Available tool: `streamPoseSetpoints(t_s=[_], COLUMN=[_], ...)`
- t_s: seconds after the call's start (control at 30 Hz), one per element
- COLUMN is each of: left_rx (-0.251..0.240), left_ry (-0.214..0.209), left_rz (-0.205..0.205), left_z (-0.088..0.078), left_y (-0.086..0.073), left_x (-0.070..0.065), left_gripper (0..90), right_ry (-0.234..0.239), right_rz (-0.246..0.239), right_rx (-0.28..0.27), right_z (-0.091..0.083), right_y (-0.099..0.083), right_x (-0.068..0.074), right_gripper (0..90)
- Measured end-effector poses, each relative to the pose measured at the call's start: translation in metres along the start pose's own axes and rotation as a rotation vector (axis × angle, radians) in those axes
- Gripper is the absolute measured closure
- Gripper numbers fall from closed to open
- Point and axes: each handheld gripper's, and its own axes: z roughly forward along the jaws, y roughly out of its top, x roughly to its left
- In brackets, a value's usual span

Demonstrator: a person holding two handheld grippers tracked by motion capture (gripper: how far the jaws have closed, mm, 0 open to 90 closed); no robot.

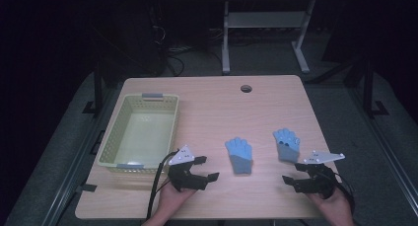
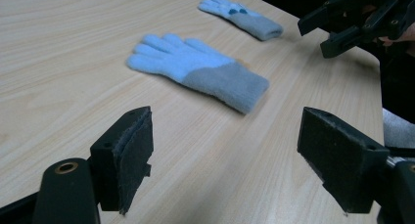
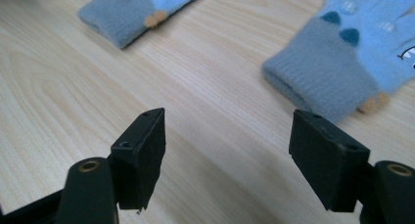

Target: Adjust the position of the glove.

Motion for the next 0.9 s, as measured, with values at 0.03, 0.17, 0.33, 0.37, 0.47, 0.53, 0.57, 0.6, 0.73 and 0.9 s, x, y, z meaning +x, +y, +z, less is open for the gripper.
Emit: streamPoseSetpoints(t_s=[0.03, 0.17, 0.33, 0.37, 0.47, 0.53, 0.57, 0.6, 0.73, 0.9], left_rx=[-0.002, -0.002, -0.003, -0.002, 0.002, 0.0, -0.001, -0.002, -0.001, -0.002], left_ry=[-0.001, -0.004, -0.009, -0.009, -0.014, -0.021, -0.02, -0.018, -0.018, -0.022], left_rz=[-0.006, 0.002, 0.02, 0.026, 0.03, 0.022, 0.026, 0.026, 0.033, 0.028], left_z=[0.0, -0.001, -0.002, -0.002, -0.003, -0.003, -0.004, -0.004, -0.005, -0.004], left_y=[-0.001, -0.001, 0.0, 0.0, 0.001, 0.001, 0.001, 0.001, 0.0, 0.001], left_x=[0.0, -0.001, -0.004, -0.005, -0.006, -0.007, -0.007, -0.008, -0.008, -0.008], left_gripper=[20.8, 20.8, 20.8, 20.8, 20.8, 20.8, 20.8, 20.8, 20.8, 20.8], right_ry=[-0.002, -0.007, -0.012, -0.013, -0.007, -0.004, -0.003, 0.001, 0.001, 0.026], right_rz=[0.0, 0.005, 0.001, -0.01, 0.006, 0.004, -0.002, 0.003, 0.005, 0.026], right_rx=[-0.005, -0.019, -0.05, -0.054, -0.051, -0.031, -0.029, -0.029, -0.02, 0.007], right_z=[0.0, -0.001, -0.003, -0.003, -0.002, -0.002, -0.002, -0.002, -0.007, -0.015], right_y=[0.0, 0.002, 0.009, 0.01, 0.014, 0.017, 0.019, 0.021, 0.032, 0.051], right_x=[0.0, 0.0, 0.003, 0.003, 0.002, 0.001, 0.0, -0.001, -0.004, -0.015], right_gripper=[29.3, 29.5, 29.8, 29.6, 29.0, 28.1, 28.1, 28.1, 27.5, 24.3])
